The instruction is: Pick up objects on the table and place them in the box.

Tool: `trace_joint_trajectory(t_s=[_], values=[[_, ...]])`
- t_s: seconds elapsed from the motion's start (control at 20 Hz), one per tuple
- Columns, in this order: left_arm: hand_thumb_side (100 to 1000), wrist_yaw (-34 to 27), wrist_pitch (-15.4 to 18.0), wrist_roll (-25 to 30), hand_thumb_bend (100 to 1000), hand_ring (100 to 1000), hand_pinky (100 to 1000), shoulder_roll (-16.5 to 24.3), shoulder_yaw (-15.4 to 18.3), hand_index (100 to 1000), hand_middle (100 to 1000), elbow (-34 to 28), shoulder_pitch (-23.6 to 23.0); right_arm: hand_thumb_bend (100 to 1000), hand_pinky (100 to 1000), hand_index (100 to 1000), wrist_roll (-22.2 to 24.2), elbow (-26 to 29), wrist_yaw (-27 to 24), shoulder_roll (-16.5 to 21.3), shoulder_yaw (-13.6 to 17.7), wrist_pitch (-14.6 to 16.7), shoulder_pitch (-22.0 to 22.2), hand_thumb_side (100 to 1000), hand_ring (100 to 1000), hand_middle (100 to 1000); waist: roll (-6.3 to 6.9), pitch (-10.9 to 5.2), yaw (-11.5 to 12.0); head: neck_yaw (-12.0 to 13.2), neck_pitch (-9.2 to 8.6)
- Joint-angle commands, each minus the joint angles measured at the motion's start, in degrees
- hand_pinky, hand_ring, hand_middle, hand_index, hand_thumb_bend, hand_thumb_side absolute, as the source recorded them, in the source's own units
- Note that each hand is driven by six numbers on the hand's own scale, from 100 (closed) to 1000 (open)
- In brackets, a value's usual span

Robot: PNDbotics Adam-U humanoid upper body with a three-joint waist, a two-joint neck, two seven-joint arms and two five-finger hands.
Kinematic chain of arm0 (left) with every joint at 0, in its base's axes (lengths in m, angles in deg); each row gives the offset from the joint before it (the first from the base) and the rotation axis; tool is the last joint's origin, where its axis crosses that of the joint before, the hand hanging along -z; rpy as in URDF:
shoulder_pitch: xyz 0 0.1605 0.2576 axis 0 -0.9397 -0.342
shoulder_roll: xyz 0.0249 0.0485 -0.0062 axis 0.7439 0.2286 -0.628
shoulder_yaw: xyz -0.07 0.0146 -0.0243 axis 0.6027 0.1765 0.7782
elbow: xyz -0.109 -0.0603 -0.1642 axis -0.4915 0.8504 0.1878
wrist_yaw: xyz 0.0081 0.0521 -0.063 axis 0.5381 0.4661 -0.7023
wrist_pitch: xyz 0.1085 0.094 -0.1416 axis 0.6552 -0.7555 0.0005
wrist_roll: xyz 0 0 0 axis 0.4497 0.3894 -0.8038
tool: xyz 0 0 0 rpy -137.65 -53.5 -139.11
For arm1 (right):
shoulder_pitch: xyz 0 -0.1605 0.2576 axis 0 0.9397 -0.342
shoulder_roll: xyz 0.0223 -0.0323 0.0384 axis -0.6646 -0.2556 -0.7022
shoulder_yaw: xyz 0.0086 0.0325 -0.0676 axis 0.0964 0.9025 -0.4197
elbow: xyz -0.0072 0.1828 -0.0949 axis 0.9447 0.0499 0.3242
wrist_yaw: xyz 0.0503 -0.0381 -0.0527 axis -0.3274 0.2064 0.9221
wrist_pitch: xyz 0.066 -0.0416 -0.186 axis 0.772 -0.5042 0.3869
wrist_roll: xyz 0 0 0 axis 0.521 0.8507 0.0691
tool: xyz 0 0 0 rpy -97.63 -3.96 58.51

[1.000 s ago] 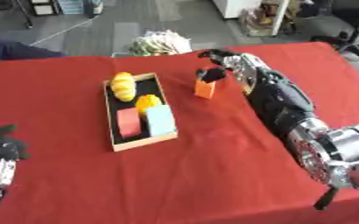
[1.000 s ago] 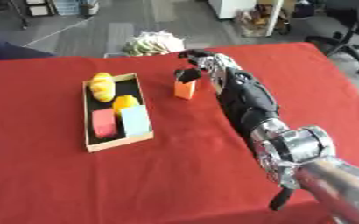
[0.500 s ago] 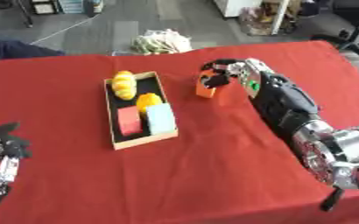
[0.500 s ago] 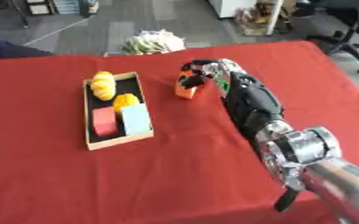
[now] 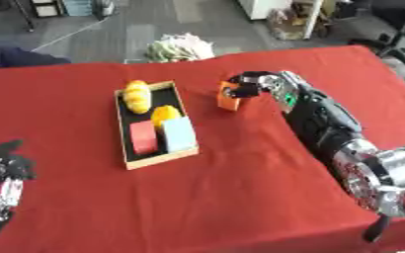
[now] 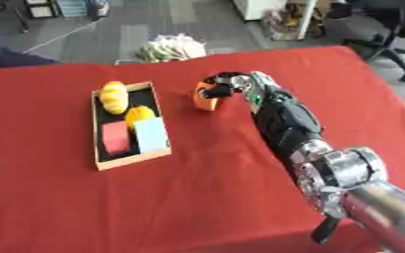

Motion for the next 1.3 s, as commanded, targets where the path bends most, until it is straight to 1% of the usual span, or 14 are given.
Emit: trace_joint_trajectory(t_s=[0.05,0.25,0.4,0.5,0.55,0.6,0.7,0.8,0.85,0.9,0.95,1.05,1.15,1.3], values=[[602,0.2,0.2,0.0,100,560,759,0.8,0.6,846,565,-0.5,0.1,100,906,1000,1.0,1.9,-1.1,1.6,-0.2,0.2,-0.7,939,983,972,-0.69,-1.67,-0.2,0.2,0.25],[601,0.1,0.2,0.0,100,560,760,0.8,0.6,846,576,-0.5,0.1,100,884,1000,2.1,3.5,-0.5,1.7,-1.0,1.6,-0.2,855,961,955,-0.71,-1.77,-0.4,0.3,0.25],[600,0.1,0.3,0.0,100,561,760,0.8,0.7,846,577,-0.5,0.0,100,878,1000,3.7,5.2,1.0,1.5,-1.6,3.2,0.3,824,952,949,-0.63,-1.88,-0.6,0.4,0.25],[601,0.1,0.3,0.0,100,566,760,0.7,0.7,846,577,-0.5,-0.1,100,885,1000,4.7,6.6,2.4,1.4,-2.1,4.4,0.7,768,956,953,-0.62,-1.92,-0.7,0.4,0.25],[602,0.1,0.3,0.0,100,574,760,0.7,0.7,846,578,-0.5,-0.1,100,884,1000,5.2,7.3,3.2,1.3,-2.4,5.1,0.8,717,950,945,-0.63,-1.93,-0.8,0.4,0.25],[602,0.1,0.3,0.0,100,575,760,0.7,0.7,846,578,-0.5,-0.2,100,883,1000,5.6,8.0,4.2,1.2,-2.7,5.7,1.0,709,949,943,-0.63,-1.95,-0.8,0.4,0.25],[601,0.1,0.3,0.0,100,577,761,0.7,0.7,846,579,-0.4,-0.2,100,857,986,6.1,9.0,6.2,0.8,-3.2,6.6,1.4,573,913,906,-0.62,-1.98,-0.9,0.4,0.25],[602,0.1,0.3,0.1,100,578,761,0.6,0.7,846,579,-0.4,-0.2,100,812,952,6.0,9.7,8.0,0.4,-3.4,7.3,1.8,451,851,846,-0.59,-2.01,-1.0,0.5,0.25],[602,0.1,0.3,0.1,100,579,761,0.6,0.7,846,580,-0.4,-0.2,100,755,889,5.7,9.9,8.8,0.2,-3.4,7.4,2.0,294,787,763,-0.59,-2.01,-1.0,0.5,0.25],[602,0.1,0.3,0.1,100,579,761,0.6,0.7,846,580,-0.4,-0.2,100,734,857,5.1,10.1,9.5,-0.1,-3.3,7.5,2.2,297,762,726,-0.58,-2.02,-1.0,0.4,0.25],[602,0.1,0.3,0.0,100,579,761,0.6,0.8,846,580,-0.4,-0.2,100,692,783,4.1,10.3,10.0,-0.2,-3.3,7.5,2.4,304,708,635,-0.59,-2.02,-1.0,0.5,0.25],[603,0.0,0.3,0.0,100,579,761,0.5,0.8,846,579,-0.4,-0.3,100,613,676,1.5,10.6,10.8,-0.5,-3.1,7.3,2.6,303,619,532,-0.61,-2.04,-1.0,0.5,0.25],[603,0.0,0.3,0.0,100,579,760,0.5,0.8,846,579,-0.4,-0.2,100,545,602,-1.5,10.7,11.0,-0.8,-3.0,7.1,2.8,283,553,461,-0.64,-2.05,-0.9,0.5,0.25],[602,0.0,0.3,-0.1,100,579,760,0.5,0.8,846,579,-0.3,-0.3,100,513,568,-5.9,11.3,9.9,-1.0,-2.5,6.9,2.4,247,526,427,-0.65,-2.08,-0.8,0.6,0.25]])
